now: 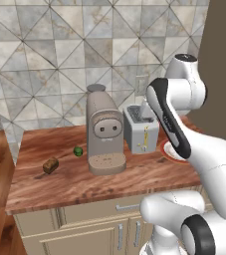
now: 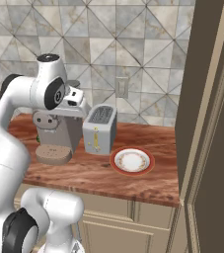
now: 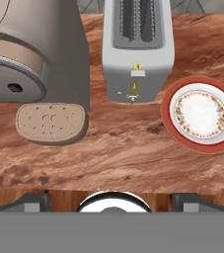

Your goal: Pick the avocado and bread from the counter and place them on the plate. Then pick the jam from the cabinet and place it next to the plate. Lastly close the cabinet door.

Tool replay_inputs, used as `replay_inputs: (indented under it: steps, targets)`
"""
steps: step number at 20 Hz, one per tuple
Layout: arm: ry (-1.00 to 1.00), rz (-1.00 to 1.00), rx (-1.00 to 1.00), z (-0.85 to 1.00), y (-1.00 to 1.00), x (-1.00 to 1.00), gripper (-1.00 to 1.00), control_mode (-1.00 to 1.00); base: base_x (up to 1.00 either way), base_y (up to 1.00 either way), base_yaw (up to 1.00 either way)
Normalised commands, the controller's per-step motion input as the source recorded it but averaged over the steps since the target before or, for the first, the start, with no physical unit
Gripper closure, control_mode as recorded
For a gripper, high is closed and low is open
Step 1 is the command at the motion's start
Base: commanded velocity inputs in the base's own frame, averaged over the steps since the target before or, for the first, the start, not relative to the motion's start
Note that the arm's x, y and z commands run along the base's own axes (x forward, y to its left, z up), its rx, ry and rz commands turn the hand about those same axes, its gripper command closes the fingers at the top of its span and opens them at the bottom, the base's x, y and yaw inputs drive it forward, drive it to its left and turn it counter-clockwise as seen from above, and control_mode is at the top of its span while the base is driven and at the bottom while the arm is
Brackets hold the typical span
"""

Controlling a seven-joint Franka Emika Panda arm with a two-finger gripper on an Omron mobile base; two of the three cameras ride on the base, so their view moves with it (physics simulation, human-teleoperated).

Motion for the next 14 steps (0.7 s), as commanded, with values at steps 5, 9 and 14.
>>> replay_inputs:
  steps: [5,9,14]
  targets:
    - [0.0,0.0,0.0,0.0,0.39,-0.26,-1.0,-1.0,0.0,0.0,0.0]
    - [0.0,0.0,0.0,-0.02,0.53,-0.16,-1.0,-1.0,0.0,0.0,0.0]
    - [0.0,0.0,0.0,-0.09,0.52,-0.04,-1.0,-1.0,0.0,0.0,0.0]
